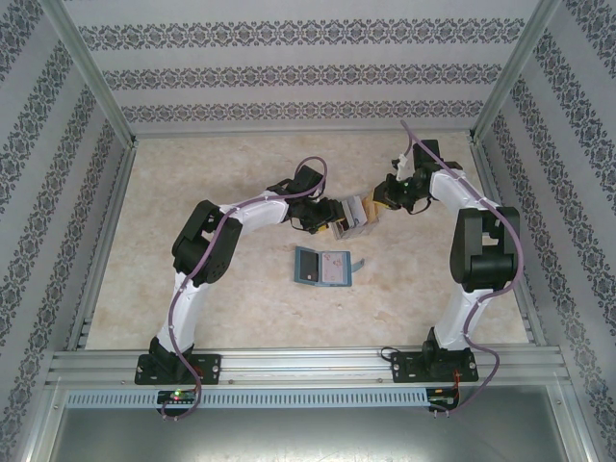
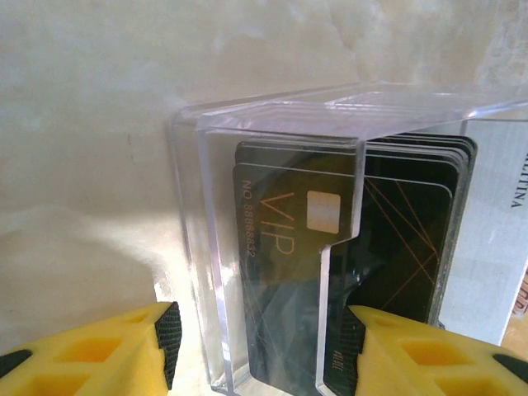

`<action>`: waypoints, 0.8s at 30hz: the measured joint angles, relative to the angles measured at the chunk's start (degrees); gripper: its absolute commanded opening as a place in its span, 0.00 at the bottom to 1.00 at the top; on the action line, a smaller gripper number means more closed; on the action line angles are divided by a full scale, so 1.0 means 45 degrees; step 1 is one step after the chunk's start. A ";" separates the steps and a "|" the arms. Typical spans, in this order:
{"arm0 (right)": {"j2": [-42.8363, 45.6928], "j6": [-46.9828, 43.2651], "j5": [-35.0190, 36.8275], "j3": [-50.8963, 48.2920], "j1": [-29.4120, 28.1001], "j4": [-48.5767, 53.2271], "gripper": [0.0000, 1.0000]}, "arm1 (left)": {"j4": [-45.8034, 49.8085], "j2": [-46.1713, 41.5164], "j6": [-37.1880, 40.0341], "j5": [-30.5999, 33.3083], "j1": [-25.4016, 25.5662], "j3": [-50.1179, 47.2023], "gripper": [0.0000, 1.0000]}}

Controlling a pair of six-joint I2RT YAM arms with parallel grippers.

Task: Put the credit cards into the card holder

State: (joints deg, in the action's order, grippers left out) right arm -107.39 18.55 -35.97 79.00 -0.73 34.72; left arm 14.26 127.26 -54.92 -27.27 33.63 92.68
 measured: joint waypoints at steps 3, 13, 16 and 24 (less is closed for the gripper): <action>0.0000 -0.0311 0.0175 0.0000 0.0000 0.0359 0.11 | 0.0000 0.0000 0.0000 0.0000 0.0000 0.0000 0.56; 0.0000 -0.1132 0.0423 0.0034 0.0000 0.1297 0.13 | -0.0005 0.0000 -0.0005 0.0000 0.0000 0.0000 0.56; 0.0000 -0.1297 0.0481 0.0136 0.0000 0.1637 0.12 | -0.0005 0.0000 -0.0005 0.0000 0.0000 0.0000 0.56; 0.0112 -0.1773 0.0942 0.0185 0.0000 0.2249 0.05 | -0.0010 0.0000 -0.0005 0.0000 0.0000 0.0000 0.56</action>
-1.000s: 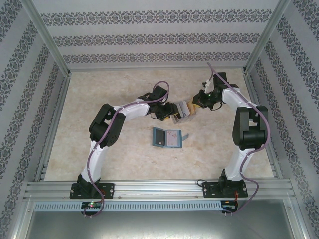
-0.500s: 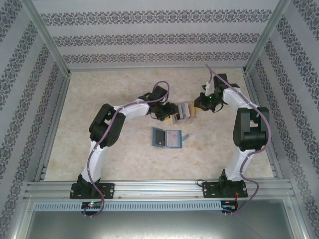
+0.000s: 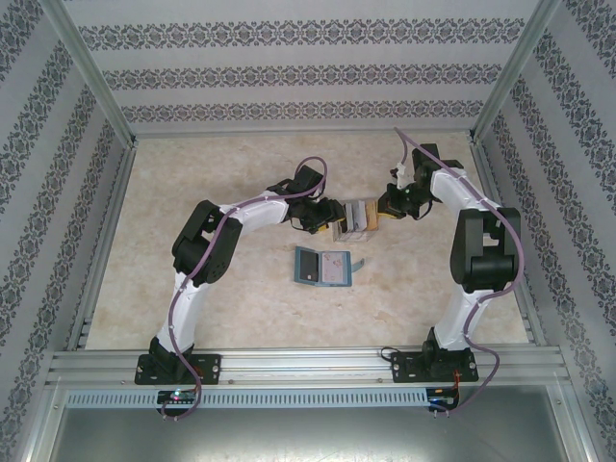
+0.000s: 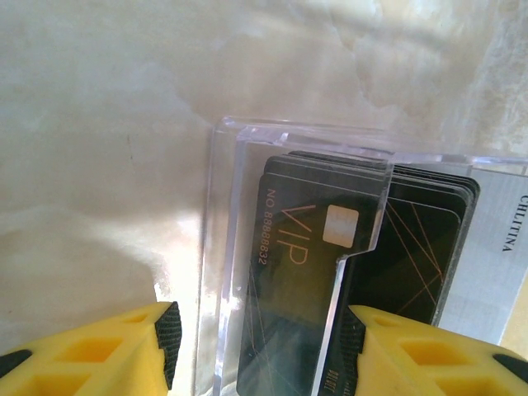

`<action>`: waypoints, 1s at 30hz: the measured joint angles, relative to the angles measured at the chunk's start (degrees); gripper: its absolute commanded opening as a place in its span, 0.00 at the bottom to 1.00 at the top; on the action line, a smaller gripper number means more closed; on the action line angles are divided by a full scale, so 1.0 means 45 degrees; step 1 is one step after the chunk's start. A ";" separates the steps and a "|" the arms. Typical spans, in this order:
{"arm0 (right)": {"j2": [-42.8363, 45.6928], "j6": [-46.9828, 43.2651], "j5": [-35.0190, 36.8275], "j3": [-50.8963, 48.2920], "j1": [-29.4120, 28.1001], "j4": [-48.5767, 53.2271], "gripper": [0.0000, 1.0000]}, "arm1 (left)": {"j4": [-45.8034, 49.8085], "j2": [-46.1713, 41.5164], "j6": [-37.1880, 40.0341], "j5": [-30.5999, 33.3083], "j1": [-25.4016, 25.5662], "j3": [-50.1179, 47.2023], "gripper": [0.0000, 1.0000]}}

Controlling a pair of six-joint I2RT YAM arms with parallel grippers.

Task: Put the credit cards into the card holder

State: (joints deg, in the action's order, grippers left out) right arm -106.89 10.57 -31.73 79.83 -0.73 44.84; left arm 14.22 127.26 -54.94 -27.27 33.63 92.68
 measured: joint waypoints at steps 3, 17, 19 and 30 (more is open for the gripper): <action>0.0073 -0.0063 0.0049 0.0000 0.0000 0.0039 0.01 | 0.0000 0.0000 0.0000 0.0000 0.0000 0.0000 0.56; 0.1559 0.0194 0.0855 0.0000 0.0049 -0.0019 0.00 | -0.0019 -0.0044 0.0068 0.0015 0.0000 -0.0214 0.59; 0.2074 0.0272 0.1103 0.0000 0.0058 -0.0063 0.00 | -0.0015 -0.0112 0.0151 0.0024 0.0000 -0.0272 0.61; 0.3900 0.0724 0.1569 -0.0447 0.0141 -0.0248 0.00 | -0.0068 -0.1171 0.0549 0.0189 0.0000 -0.1156 0.69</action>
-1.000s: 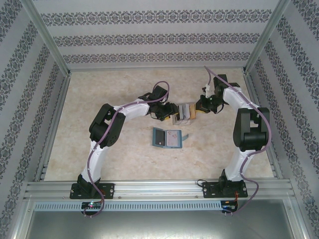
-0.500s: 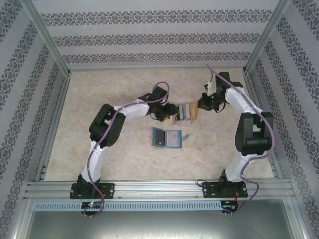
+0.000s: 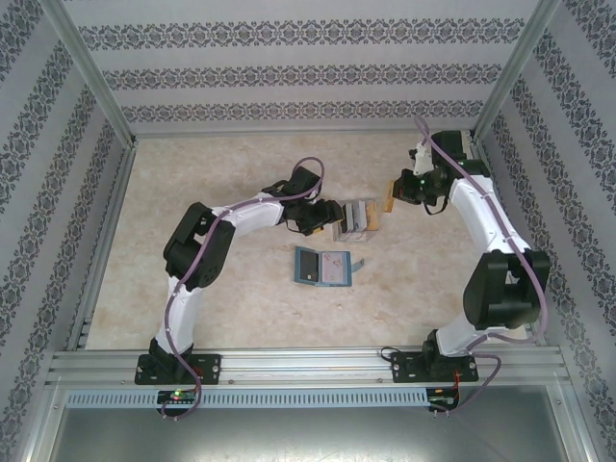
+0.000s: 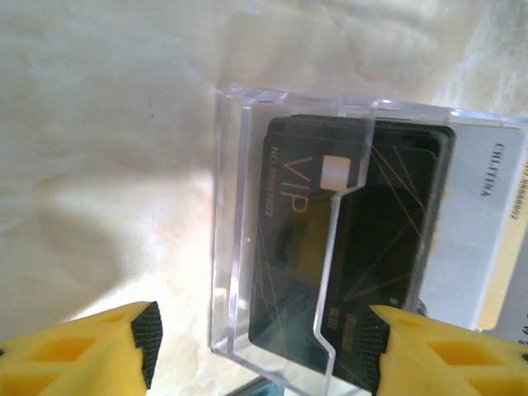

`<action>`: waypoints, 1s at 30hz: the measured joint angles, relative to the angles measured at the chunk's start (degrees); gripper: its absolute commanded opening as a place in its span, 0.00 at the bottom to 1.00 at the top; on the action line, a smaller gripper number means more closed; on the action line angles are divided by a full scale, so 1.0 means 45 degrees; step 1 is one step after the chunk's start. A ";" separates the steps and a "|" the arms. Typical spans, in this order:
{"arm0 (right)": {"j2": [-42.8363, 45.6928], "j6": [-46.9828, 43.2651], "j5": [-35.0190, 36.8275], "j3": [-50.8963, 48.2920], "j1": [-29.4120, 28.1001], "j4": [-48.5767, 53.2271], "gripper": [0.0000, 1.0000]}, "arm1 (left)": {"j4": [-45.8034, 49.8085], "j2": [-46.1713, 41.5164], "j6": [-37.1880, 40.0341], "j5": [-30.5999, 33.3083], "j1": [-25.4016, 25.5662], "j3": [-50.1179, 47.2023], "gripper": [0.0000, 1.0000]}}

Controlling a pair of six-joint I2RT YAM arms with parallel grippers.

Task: Put the credit cards into the card holder

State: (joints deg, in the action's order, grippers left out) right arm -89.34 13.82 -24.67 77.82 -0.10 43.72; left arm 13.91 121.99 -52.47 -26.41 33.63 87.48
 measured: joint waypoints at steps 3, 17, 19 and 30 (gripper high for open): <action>0.0962 0.0437 -0.0719 -0.0753 0.0000 -0.0481 0.00 | -0.0063 -0.0607 0.0155 0.0126 0.0000 -0.0442 0.71; 0.2555 0.1865 -0.5178 -0.3512 -0.1515 -0.2885 0.00 | -0.4974 -0.3895 -0.0403 -0.2691 -0.0257 -0.3740 0.79; 0.2555 0.1894 -0.5503 -0.3517 -0.1676 -0.3109 0.00 | -0.5663 -0.3891 -0.0675 -0.3342 -0.0325 -0.3939 0.71; 0.2123 0.1851 -0.6368 -0.3512 -0.1598 -0.3313 0.00 | -0.8325 -0.3891 -0.1583 -0.5212 -0.0432 -0.4401 0.14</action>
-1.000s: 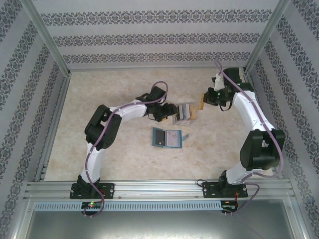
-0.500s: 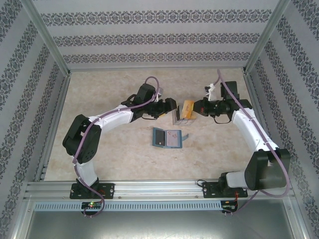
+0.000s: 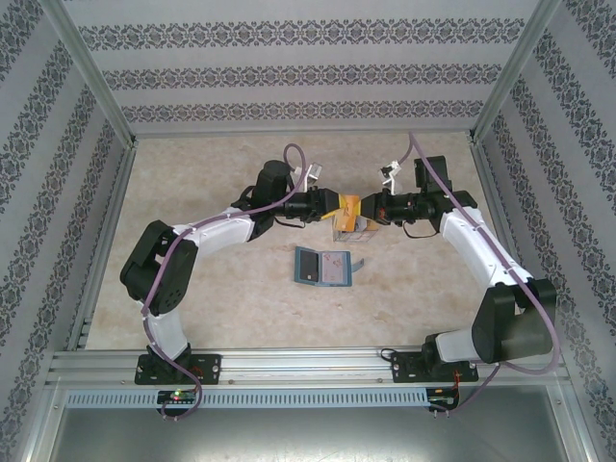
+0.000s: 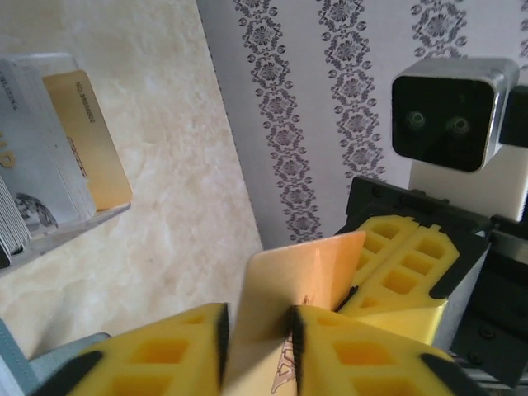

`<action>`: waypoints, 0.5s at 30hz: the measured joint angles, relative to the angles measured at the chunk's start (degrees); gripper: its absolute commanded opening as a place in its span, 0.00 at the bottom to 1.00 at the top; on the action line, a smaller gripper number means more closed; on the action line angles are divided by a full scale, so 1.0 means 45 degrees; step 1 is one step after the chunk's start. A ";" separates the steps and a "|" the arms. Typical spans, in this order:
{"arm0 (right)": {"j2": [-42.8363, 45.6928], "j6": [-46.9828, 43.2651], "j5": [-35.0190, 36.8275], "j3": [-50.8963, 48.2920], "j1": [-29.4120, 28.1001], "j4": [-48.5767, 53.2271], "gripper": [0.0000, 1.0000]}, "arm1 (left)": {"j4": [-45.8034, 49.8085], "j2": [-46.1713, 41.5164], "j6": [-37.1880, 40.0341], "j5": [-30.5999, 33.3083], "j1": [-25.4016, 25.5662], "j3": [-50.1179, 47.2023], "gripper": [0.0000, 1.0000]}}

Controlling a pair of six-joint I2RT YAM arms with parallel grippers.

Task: Put the credit cards into the card holder

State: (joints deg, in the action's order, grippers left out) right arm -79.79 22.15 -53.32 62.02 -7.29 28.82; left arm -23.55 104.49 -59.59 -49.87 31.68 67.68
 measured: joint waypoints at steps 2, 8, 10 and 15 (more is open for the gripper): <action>-0.0058 0.0010 0.0049 0.0000 0.0083 0.0015 0.02 | -0.0238 -0.0010 -0.0097 -0.0204 -0.0097 -0.0078 0.05; -0.0301 0.0515 -0.0034 -0.0204 0.0170 -0.0636 0.25 | -0.1263 -0.0238 -0.0641 -0.0063 -0.0151 -0.0471 0.00; -0.0233 0.1195 -0.0282 -0.0661 0.0170 -0.1642 0.27 | -0.1875 -0.0277 -0.1209 0.0185 -0.0151 -0.0753 0.00; -0.0121 0.2773 -0.0714 -0.1593 0.0097 -0.3599 0.26 | -0.3502 -0.0204 -0.2851 0.0709 -0.0151 -0.1175 0.00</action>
State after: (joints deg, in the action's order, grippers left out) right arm -80.34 34.63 -56.53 54.85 -6.85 12.62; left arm -39.31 103.57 -72.42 -46.68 31.00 62.39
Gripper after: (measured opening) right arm 0.264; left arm 0.051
